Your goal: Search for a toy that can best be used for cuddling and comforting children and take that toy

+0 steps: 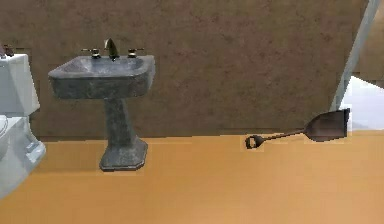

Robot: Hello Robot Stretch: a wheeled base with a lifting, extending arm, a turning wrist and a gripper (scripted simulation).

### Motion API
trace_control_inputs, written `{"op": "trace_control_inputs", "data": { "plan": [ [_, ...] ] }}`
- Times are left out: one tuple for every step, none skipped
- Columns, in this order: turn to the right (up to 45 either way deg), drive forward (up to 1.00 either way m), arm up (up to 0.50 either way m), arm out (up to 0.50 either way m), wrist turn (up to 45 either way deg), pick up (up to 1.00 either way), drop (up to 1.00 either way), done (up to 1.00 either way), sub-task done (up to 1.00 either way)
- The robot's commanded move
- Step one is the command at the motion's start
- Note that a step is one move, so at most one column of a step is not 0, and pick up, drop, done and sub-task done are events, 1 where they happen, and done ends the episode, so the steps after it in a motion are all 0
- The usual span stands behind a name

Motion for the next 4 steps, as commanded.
{"op": "trace_control_inputs", "data": {
  "plan": [
    [0.0,0.50,0.00,0.00,0.0,0.00,0.00,0.00,0.00],
    [39.0,0.00,0.00,0.00,0.0,0.00,0.00,0.00,0.00],
    [0.0,0.45,0.00,0.00,0.0,0.00,0.00,0.00,0.00],
    [33.0,0.00,0.00,0.00,0.0,0.00,0.00,0.00,0.00]
  ]
}}
